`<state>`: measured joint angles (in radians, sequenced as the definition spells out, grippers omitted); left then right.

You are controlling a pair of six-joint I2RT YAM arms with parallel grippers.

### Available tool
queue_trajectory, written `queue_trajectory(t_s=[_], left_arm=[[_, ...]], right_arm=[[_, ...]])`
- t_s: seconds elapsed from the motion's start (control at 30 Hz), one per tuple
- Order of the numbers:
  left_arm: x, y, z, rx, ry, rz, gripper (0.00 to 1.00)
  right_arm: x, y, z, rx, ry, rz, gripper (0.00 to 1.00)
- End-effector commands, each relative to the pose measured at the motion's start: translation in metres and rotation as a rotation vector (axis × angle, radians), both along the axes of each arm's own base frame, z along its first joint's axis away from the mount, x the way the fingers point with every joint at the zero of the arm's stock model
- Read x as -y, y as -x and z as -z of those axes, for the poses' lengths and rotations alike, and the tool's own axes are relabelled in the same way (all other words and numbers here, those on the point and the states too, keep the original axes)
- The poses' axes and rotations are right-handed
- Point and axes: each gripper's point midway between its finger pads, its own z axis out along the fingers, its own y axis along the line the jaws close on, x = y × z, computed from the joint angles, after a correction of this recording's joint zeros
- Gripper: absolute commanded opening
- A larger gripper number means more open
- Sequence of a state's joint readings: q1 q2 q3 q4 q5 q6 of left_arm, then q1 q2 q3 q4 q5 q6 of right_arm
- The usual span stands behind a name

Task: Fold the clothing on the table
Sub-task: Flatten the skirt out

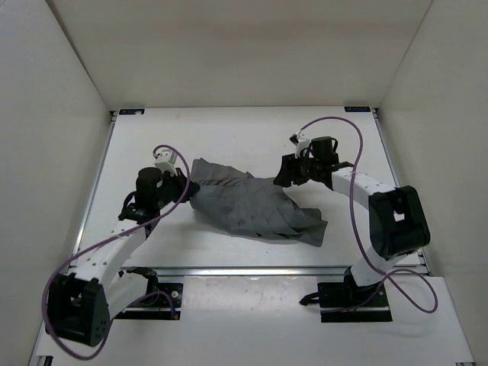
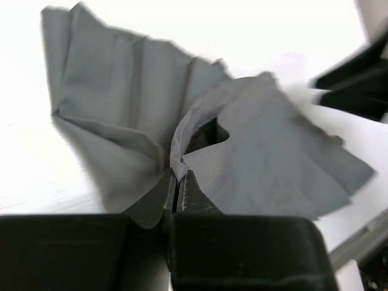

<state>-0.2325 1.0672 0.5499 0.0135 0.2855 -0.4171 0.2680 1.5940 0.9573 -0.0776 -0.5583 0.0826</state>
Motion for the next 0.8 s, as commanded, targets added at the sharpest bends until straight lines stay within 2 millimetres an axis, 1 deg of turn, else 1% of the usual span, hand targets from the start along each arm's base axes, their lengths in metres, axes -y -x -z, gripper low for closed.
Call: queue_trajectory(t_s=[0.0,0.03,0.07,0.1,0.13,0.17,0.2,0.23,0.27,0.3,0.37,0.4,0.43,0.53,0.57,0.6,0.63,0.7,0.77], left_arm=[[-0.008,0.013,-0.019,0.043,-0.024,-0.014,0.0],[-0.011,0.016,-0.018,0.047,-0.018,-0.019,0.0],[-0.014,0.017,-0.014,0.039,-0.015,-0.029,0.0],[-0.012,0.021,-0.013,0.037,-0.017,-0.02,0.0],[-0.013,0.021,-0.01,0.033,-0.02,-0.021,0.0],[-0.011,0.024,-0.003,0.011,-0.028,-0.011,0.0],[-0.01,0.024,-0.003,0.016,-0.021,-0.012,0.0],[-0.008,0.024,-0.003,0.018,-0.012,-0.006,0.0],[-0.004,0.027,0.001,0.005,0.002,0.01,0.0],[-0.004,0.026,0.002,0.005,0.001,0.007,0.0],[-0.005,0.027,0.006,-0.006,0.0,0.006,0.0],[-0.004,0.027,0.007,-0.005,-0.007,0.013,0.0],[-0.007,0.026,0.007,-0.007,-0.007,0.0,0.0],[-0.008,0.027,0.008,-0.005,-0.003,0.0,0.0],[-0.008,0.029,0.013,-0.016,-0.004,0.0,0.0],[-0.009,0.028,0.012,-0.01,-0.008,-0.006,0.0],[-0.008,0.029,0.014,-0.017,-0.005,-0.004,0.0],[-0.009,0.027,0.012,-0.009,-0.007,-0.006,0.0],[-0.01,0.027,0.011,-0.007,-0.007,-0.008,0.0]], right_arm=[[-0.015,-0.021,0.003,0.02,-0.032,-0.054,0.54],[-0.017,-0.027,0.003,0.022,-0.026,-0.062,0.52],[-0.022,-0.027,0.013,-0.016,-0.024,-0.072,0.52],[-0.024,-0.031,0.017,-0.031,-0.028,-0.082,0.51],[-0.03,-0.033,0.017,-0.03,-0.034,-0.093,0.51],[-0.034,-0.034,0.025,-0.048,-0.037,-0.099,0.51],[-0.038,-0.033,0.028,-0.058,-0.048,-0.11,0.51],[-0.042,-0.033,0.029,-0.053,-0.052,-0.118,0.5],[-0.049,-0.034,0.027,-0.043,-0.066,-0.134,0.5],[-0.052,-0.033,0.031,-0.052,-0.07,-0.144,0.49],[-0.06,-0.035,0.029,-0.046,-0.077,-0.163,0.48],[-0.068,-0.033,0.029,-0.054,-0.082,-0.176,0.48],[-0.069,-0.036,0.031,-0.047,-0.077,-0.181,0.47],[-0.079,-0.034,0.033,-0.05,-0.075,-0.2,0.47],[-0.081,-0.034,0.032,-0.051,-0.081,-0.203,0.46],[-0.084,-0.033,0.034,-0.064,-0.084,-0.207,0.46],[-0.083,-0.034,0.04,-0.082,-0.088,-0.206,0.46],[-0.088,-0.032,0.041,-0.087,-0.083,-0.225,0.45],[-0.087,-0.034,0.042,-0.086,-0.079,-0.219,0.45]])
